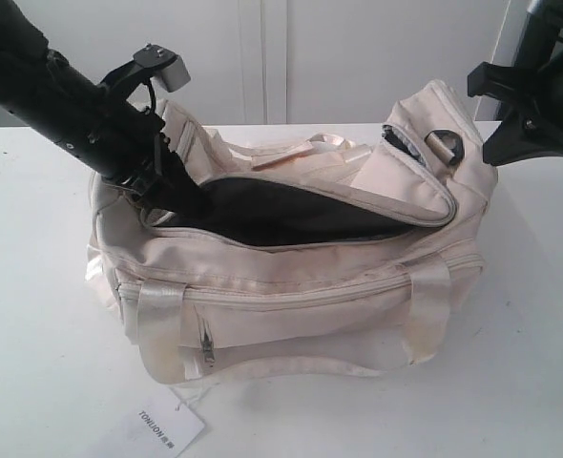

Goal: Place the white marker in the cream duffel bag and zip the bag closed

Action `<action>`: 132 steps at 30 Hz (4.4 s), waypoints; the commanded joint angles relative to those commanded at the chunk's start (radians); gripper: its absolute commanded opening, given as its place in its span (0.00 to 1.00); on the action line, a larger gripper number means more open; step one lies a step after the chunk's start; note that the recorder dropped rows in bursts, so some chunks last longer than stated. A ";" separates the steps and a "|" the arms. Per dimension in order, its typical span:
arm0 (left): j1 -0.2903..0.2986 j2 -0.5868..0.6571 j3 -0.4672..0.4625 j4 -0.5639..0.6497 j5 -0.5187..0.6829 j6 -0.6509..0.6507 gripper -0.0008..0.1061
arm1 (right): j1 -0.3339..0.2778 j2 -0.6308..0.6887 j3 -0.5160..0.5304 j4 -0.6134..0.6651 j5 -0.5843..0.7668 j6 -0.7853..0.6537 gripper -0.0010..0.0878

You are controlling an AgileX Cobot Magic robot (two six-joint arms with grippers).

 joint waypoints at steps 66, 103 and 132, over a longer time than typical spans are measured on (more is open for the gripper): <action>0.000 -0.040 0.000 0.688 -0.261 -0.955 0.41 | 0.000 0.000 0.000 0.000 -0.002 0.000 0.01; 0.277 -0.040 0.000 -0.270 -0.102 -0.475 0.01 | 0.002 0.000 0.000 0.413 0.075 -0.491 0.01; 0.298 -0.038 0.000 -0.325 -0.061 -0.352 0.01 | 0.491 0.062 -0.043 0.613 -0.236 -0.673 0.01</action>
